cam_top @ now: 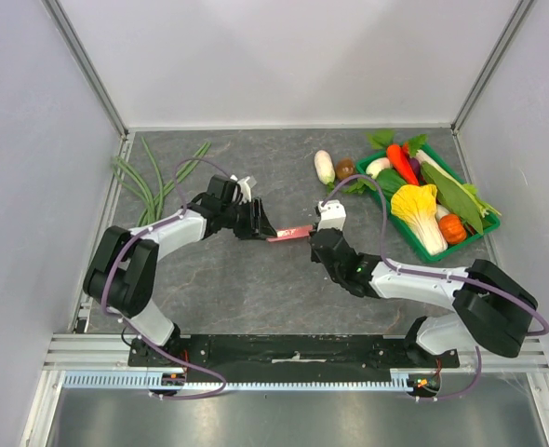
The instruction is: Unpack the express box
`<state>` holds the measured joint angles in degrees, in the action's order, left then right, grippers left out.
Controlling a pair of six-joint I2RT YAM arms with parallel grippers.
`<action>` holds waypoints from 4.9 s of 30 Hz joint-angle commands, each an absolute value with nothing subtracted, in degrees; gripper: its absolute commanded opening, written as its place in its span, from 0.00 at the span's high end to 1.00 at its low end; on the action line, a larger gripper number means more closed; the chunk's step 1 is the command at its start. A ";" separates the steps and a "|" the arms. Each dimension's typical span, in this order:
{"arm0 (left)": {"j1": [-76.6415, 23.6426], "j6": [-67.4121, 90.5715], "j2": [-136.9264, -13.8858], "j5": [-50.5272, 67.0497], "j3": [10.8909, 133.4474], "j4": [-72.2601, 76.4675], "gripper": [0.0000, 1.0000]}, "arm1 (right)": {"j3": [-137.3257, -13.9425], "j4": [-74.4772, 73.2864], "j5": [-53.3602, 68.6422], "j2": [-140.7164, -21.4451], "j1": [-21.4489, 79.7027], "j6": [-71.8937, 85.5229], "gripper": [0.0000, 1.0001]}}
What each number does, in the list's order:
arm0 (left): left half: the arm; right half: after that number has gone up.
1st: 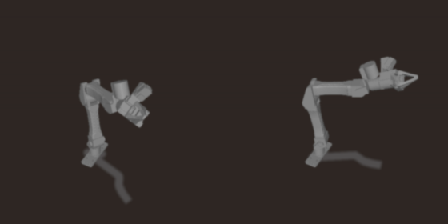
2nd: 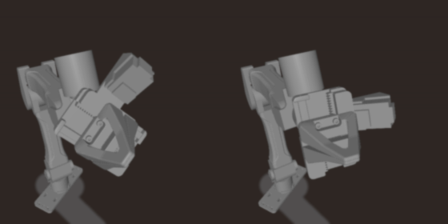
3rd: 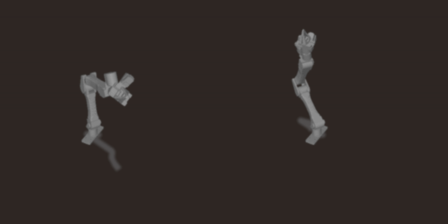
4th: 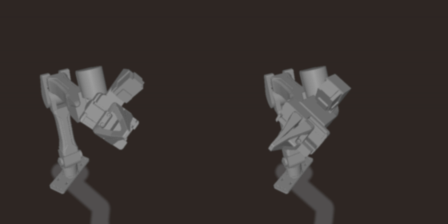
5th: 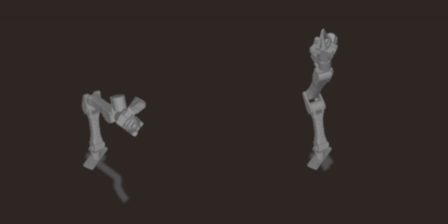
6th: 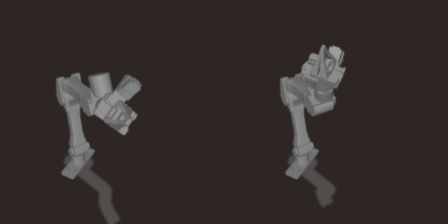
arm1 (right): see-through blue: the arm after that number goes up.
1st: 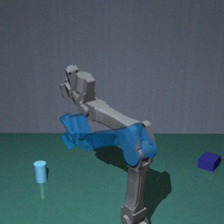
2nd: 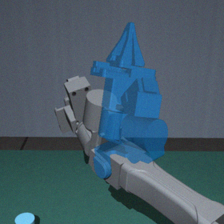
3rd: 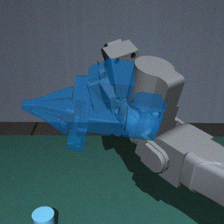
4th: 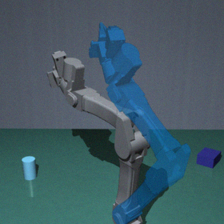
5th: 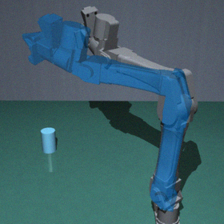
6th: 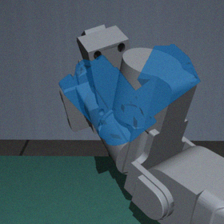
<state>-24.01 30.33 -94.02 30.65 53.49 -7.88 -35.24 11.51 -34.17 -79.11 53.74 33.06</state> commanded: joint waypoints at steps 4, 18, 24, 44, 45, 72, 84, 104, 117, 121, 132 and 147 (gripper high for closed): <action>-24.35 28.48 -88.86 27.43 54.22 -9.05 0.44 | -35.42 10.99 -31.03 -74.27 51.51 34.89 1.00; -24.35 18.81 -90.26 26.71 64.68 -12.57 0.38 | -39.90 14.76 -27.69 -80.24 51.06 32.43 1.00; -24.35 17.23 -91.84 26.89 66.62 -12.39 0.37 | -41.48 16.17 -28.04 -81.21 50.63 31.64 1.00; -24.52 6.77 -102.21 27.17 72.86 -8.70 0.34 | -42.28 14.33 -27.33 -79.99 49.13 31.46 1.00; -24.52 6.77 -102.22 26.38 73.12 -9.05 0.34 | -41.75 13.80 -27.42 -79.81 48.96 31.64 1.00; -23.82 -4.57 -125.95 22.94 101.34 -24.79 0.22 | -60.20 1.49 -4.31 -92.63 34.81 24.96 1.00; -21.80 1.47 -123.67 34.27 90.18 -24.70 0.35 | -62.93 2.02 -0.09 -97.21 31.47 24.61 1.00; -21.71 31.19 -110.83 30.24 70.14 -19.69 0.42 | -60.12 -5.89 5.01 -90.26 31.20 29.26 1.00; -21.62 30.32 -112.76 30.06 72.60 -19.42 0.39 | -59.15 -6.24 4.92 -92.46 31.46 29.80 1.00; -21.45 29.71 -113.20 30.76 73.12 -19.60 0.39 | -58.36 -6.77 4.48 -93.60 31.46 29.18 1.00; -21.45 28.48 -113.47 32.60 74.18 -19.60 0.39 | -55.55 -4.39 2.99 -93.87 31.46 29.71 1.00; -21.53 30.14 -114.43 33.31 75.32 -23.03 0.36 | -57.39 -12.57 0.35 -95.54 31.38 29.27 1.00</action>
<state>-21.41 29.41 -113.43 31.70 73.21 -21.45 -57.43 -4.99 3.49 -93.47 31.33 30.04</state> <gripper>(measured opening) 0.641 0.142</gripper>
